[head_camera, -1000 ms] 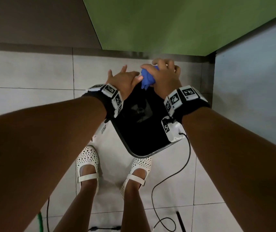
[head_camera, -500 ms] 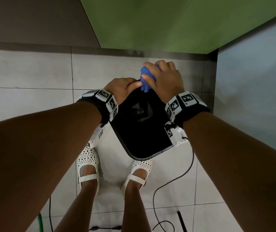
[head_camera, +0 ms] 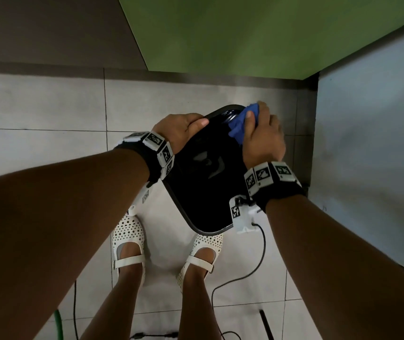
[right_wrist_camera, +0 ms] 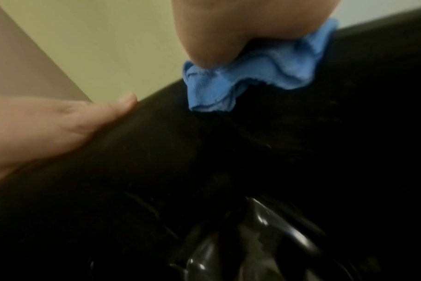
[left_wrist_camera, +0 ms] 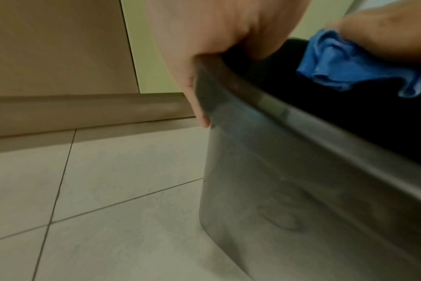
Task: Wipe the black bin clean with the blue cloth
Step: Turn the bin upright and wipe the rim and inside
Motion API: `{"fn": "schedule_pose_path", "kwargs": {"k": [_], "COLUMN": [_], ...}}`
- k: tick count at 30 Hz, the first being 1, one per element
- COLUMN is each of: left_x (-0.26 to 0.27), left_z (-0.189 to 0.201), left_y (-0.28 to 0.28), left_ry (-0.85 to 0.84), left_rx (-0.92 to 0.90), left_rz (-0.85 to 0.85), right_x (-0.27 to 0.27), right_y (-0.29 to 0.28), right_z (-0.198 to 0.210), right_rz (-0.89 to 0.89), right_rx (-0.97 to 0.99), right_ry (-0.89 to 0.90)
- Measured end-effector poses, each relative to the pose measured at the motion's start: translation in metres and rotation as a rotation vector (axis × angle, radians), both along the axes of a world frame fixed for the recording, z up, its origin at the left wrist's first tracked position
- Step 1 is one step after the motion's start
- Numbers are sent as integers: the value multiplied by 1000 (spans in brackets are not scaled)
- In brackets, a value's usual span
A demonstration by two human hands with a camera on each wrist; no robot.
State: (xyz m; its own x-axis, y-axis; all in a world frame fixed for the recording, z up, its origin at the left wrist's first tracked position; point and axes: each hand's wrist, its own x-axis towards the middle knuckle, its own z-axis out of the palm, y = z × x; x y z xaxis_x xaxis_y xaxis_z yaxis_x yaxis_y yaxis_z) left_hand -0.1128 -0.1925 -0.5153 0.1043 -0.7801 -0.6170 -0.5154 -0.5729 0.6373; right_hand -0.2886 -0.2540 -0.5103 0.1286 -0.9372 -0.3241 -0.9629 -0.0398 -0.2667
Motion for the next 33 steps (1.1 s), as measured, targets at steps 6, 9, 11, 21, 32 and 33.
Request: {"fn": "schedule_pose_path", "kwargs": {"k": [6, 9, 11, 21, 32, 33], "left_x": [-4, -6, -8, -10, -12, -8], "left_z": [2, 2, 2, 1, 6, 6], "left_y": [-1, 2, 4, 6, 40, 27], "left_ry": [-33, -75, -99, -26, 127, 88], "left_rx": [-25, -21, -21, 7, -39, -92], "left_rz": [-57, -26, 2, 87, 606, 583], "right_x": [47, 46, 39, -27, 31, 35], "right_y": [-13, -9, -7, 39, -27, -26], "right_z": [-4, -6, -4, 5, 7, 6], "right_rz": [437, 417, 355, -169, 458, 468], "right_rx": [-163, -202, -166, 55, -36, -47], "right_ry": [121, 125, 107, 179, -48, -44]}}
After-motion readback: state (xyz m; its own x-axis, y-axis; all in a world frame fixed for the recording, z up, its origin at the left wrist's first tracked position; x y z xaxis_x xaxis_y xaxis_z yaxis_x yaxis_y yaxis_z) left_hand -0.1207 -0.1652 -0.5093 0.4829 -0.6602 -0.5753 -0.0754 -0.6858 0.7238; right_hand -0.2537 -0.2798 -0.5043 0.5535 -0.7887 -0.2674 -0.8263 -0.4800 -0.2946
